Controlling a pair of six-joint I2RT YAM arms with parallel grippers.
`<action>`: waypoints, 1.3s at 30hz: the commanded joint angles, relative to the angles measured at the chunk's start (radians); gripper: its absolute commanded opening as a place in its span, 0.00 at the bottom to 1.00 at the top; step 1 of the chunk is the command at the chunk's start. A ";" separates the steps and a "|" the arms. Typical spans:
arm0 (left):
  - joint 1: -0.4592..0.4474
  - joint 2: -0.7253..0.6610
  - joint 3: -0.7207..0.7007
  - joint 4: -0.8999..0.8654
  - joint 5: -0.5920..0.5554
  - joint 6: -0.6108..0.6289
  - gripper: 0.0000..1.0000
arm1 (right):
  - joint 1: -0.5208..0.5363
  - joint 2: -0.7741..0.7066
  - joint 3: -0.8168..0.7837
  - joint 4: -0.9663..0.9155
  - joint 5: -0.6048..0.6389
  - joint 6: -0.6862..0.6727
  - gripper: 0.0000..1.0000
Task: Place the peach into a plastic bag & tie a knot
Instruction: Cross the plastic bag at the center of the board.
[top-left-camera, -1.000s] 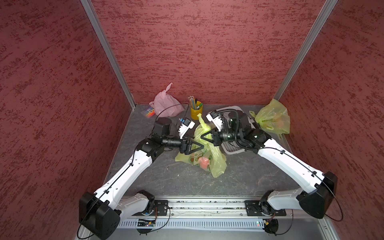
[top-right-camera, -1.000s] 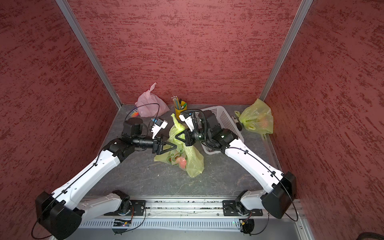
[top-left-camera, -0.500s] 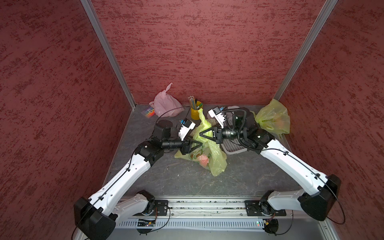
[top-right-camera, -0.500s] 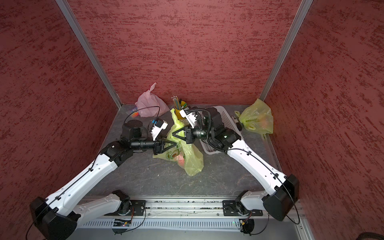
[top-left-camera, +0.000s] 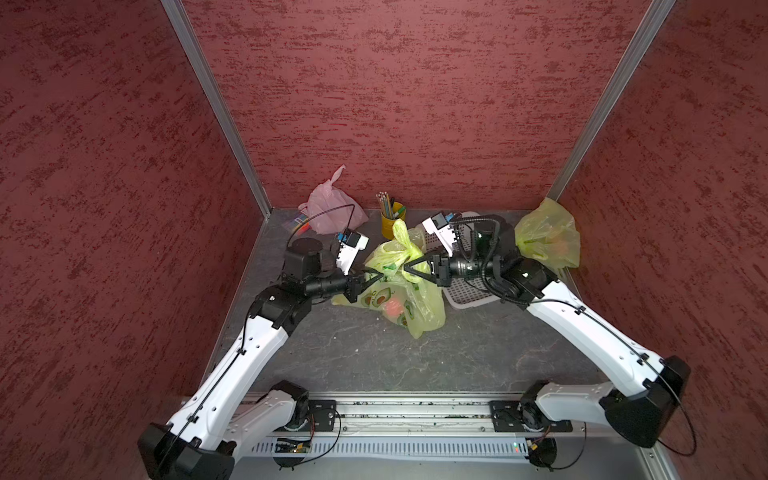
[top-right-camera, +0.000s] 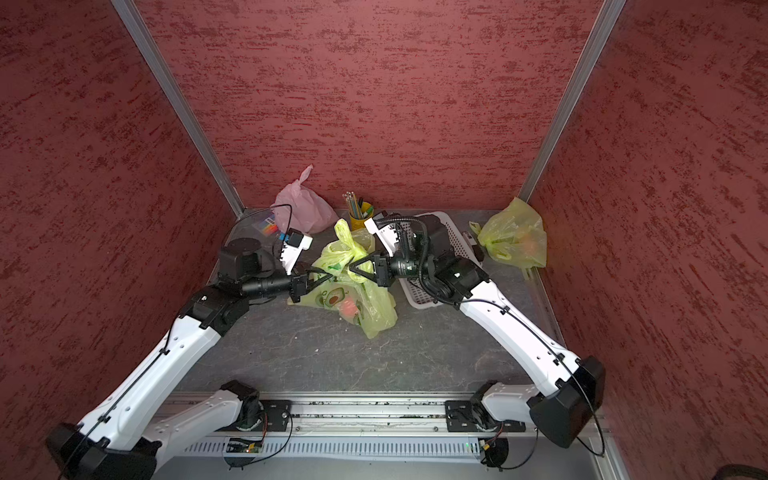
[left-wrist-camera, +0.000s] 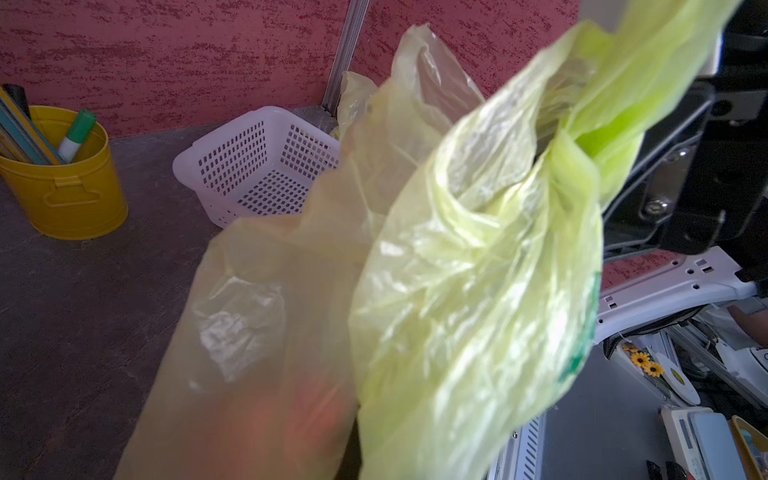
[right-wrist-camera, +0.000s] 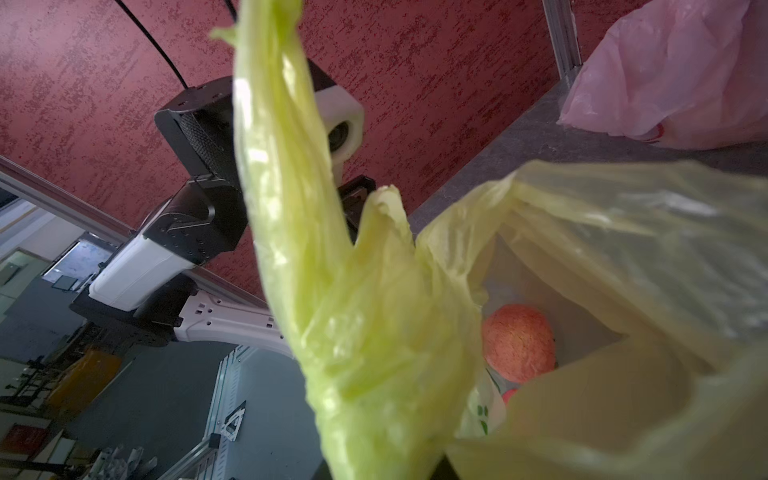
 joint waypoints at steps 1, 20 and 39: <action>0.009 -0.002 0.026 -0.027 0.070 -0.005 0.00 | -0.006 0.003 -0.006 -0.014 0.036 -0.019 0.11; -0.143 0.033 0.057 0.061 0.203 -0.075 0.00 | 0.000 0.037 0.017 0.085 0.491 0.023 0.00; -0.319 0.142 -0.108 0.466 0.129 -0.258 0.00 | 0.038 -0.006 -0.425 1.141 0.416 0.458 0.00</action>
